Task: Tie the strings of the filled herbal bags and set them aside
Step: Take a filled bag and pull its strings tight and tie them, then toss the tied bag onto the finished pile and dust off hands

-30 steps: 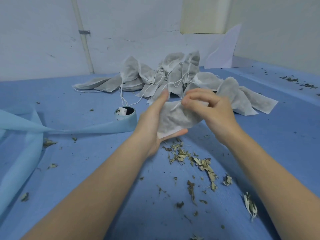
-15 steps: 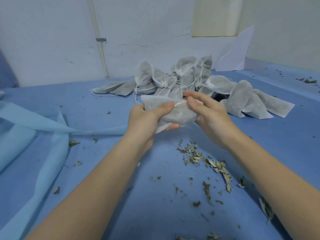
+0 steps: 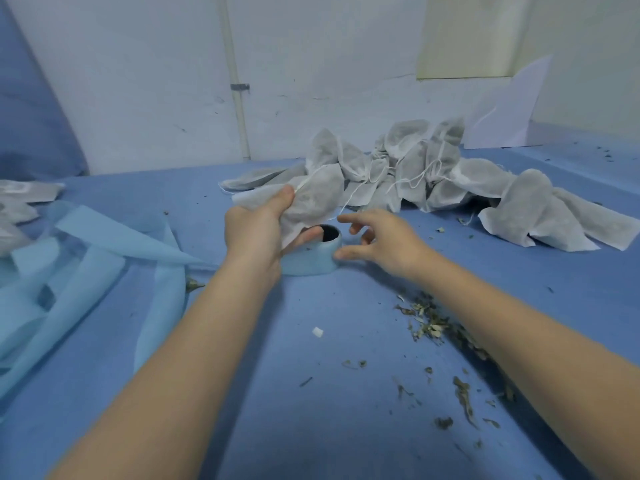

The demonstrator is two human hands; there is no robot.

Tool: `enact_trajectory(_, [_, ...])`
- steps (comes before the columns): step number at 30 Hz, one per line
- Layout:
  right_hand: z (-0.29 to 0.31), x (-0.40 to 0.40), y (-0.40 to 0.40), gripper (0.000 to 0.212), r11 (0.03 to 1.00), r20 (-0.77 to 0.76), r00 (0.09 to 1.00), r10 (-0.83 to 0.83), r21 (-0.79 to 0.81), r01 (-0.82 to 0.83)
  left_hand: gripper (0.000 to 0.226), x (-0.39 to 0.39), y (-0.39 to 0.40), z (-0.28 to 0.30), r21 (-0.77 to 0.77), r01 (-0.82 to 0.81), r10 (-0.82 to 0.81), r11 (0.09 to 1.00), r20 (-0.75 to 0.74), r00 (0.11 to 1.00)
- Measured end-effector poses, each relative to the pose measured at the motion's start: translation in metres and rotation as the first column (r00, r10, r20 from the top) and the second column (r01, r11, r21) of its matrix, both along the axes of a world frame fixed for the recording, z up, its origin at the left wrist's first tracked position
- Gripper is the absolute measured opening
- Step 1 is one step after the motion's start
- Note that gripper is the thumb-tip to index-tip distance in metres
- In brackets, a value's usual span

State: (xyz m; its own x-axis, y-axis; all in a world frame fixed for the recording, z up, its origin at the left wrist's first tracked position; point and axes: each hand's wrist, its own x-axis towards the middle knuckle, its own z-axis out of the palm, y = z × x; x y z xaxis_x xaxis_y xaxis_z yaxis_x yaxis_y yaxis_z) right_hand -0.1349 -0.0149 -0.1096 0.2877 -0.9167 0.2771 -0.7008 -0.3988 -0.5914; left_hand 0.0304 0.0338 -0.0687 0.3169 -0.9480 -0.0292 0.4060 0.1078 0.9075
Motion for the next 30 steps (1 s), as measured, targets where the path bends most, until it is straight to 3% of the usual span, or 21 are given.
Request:
enact_trajectory(7, [-0.002, 0.017, -0.001, 0.049, 0.986, 0.112, 0.985, 0.132, 0.082, -0.142, 0.022, 0.003, -0.007, -0.002, 0.041, -0.062, 0.057, 0.997, 0.113, 0.992])
enact_trajectory(13, [-0.006, 0.023, 0.008, 0.052, 0.999, 0.084, 0.996, -0.022, 0.035, 0.019, 0.042, -0.005, -0.017, -0.019, 0.013, -0.190, 0.167, 0.982, 0.421, 0.892])
enact_trajectory(16, [-0.012, 0.022, 0.017, 0.054, 0.997, 0.196, 0.979, -0.049, 0.061, 0.037, 0.038, -0.014, -0.018, -0.025, -0.006, -0.216, 0.195, 0.976, 0.458, 0.867])
enact_trajectory(20, [-0.017, 0.013, 0.027, 0.074, 0.982, 0.318, 0.940, -0.122, 0.174, 0.069, 0.034, -0.018, -0.016, -0.026, -0.023, -0.258, 0.232, 0.966, 0.516, 0.825])
enact_trajectory(25, [-0.020, 0.009, 0.035, 0.041, 0.984, 0.365, 0.915, -0.170, 0.120, 0.135, 0.036, -0.022, -0.013, -0.027, -0.076, -0.274, 0.264, 0.959, 0.596, 0.758])
enact_trajectory(30, [-0.020, 0.016, 0.033, 0.033, 0.973, 0.350, 0.908, -0.229, 0.051, 0.226, 0.035, -0.022, -0.012, -0.028, -0.075, -0.266, 0.253, 0.961, 0.623, 0.741])
